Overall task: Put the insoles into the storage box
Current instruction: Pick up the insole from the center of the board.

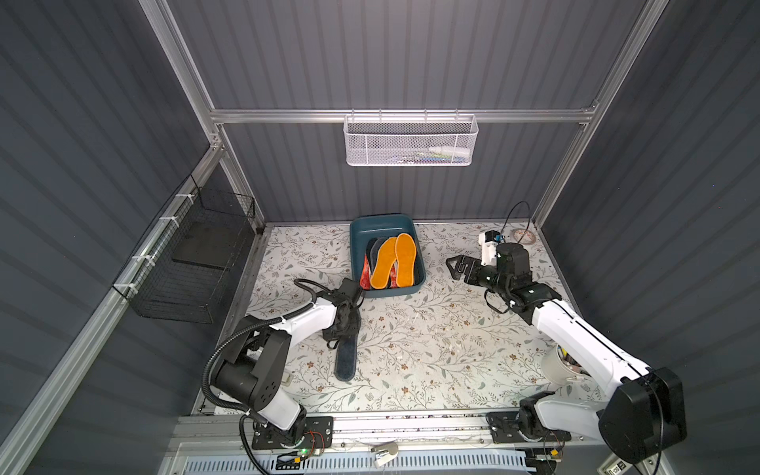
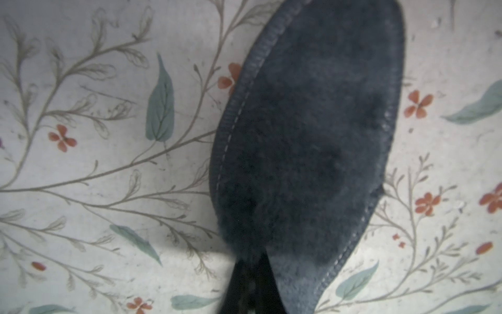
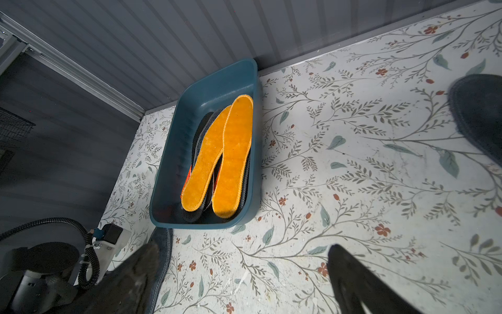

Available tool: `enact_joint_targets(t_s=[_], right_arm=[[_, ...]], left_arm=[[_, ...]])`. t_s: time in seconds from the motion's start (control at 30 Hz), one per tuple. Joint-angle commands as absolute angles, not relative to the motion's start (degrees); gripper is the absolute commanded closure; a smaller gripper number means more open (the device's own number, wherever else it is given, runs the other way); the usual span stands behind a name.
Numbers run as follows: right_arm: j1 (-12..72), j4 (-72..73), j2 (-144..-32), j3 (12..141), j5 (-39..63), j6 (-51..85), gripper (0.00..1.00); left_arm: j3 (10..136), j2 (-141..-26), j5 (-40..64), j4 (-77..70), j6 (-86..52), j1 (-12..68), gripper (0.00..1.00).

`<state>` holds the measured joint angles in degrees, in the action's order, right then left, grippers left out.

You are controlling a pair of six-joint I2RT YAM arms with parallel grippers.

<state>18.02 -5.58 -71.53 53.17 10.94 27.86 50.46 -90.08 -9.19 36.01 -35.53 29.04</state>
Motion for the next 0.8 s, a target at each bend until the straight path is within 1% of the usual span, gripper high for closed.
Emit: enact_joint_targets(t_s=[0.0,0.17,0.23,0.43,0.53,0.63,0.77], right_arm=[[17.7,-5.3,-70.4,52.7,11.7,27.4,0.01],[17.7,-5.2,-70.3,52.7,12.4,27.6,0.01],[17.7,-5.3,-70.4,52.8,12.9,27.7,0.01],[17.7,-4.0,-71.7,53.1,15.0,28.5,0.01],[17.7,-2.7,-72.5,53.5,16.8,29.0,0.01],[17.7,-2.5,-73.1,54.1,19.8,29.1,0.01],[17.7,-1.3,-72.2,53.7,25.8,29.1,0.01]], left_arm=[[51.0,-86.7,-9.5,39.0,-35.3,28.7,1.00],[49.5,-80.2,-8.7,36.5,-34.5,28.7,1.00],[47.4,-75.0,-5.6,33.4,-33.1,28.7,1.00],[41.3,-56.7,-3.0,29.4,-32.5,28.7,1.00],[39.2,-50.8,-0.9,25.7,-32.2,28.7,1.00],[38.9,-50.0,1.5,19.9,-32.3,28.7,1.00],[40.4,-54.5,7.0,11.7,-33.2,28.7,1.00]])
